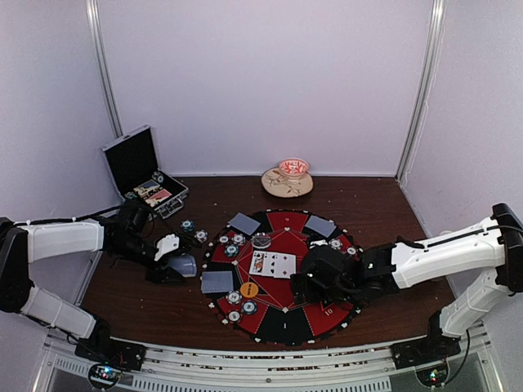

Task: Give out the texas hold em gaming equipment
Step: Pick up the all-in button from position 10.

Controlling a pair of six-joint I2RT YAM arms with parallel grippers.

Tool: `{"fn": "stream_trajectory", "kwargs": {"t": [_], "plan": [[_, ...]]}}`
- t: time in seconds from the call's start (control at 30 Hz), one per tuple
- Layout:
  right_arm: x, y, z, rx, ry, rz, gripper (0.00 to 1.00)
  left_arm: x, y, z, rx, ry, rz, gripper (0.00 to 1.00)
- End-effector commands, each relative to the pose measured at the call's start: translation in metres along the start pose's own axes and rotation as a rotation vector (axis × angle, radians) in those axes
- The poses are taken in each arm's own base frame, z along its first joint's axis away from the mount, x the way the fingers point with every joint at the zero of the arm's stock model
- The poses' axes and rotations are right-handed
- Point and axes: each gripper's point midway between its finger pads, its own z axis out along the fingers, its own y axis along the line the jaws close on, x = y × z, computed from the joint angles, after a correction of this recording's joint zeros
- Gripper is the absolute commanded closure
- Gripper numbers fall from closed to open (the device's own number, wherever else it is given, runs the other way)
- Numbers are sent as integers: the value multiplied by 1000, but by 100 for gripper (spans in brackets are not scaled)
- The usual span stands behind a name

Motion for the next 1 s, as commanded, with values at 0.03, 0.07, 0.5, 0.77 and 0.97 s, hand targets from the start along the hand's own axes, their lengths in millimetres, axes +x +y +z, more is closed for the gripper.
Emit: {"fn": "stream_trajectory", "kwargs": {"t": [0.03, 0.07, 0.5, 0.77, 0.97], "plan": [[34, -48, -4, 128, 73, 66, 0, -7, 2, -3, -7, -29, 19, 47], [37, -52, -5, 130, 74, 71, 0, -6, 2, -2, -6, -29, 18, 47], [45, -69, 15, 198, 87, 47, 0, -6, 2, -2, -7, -27, 16, 47], [51, -69, 26, 206, 119, 50, 9, -6, 2, -2, -5, -27, 19, 47], [57, -67, 32, 203, 146, 52, 16, -7, 2, -3, -10, -30, 21, 47]]}}
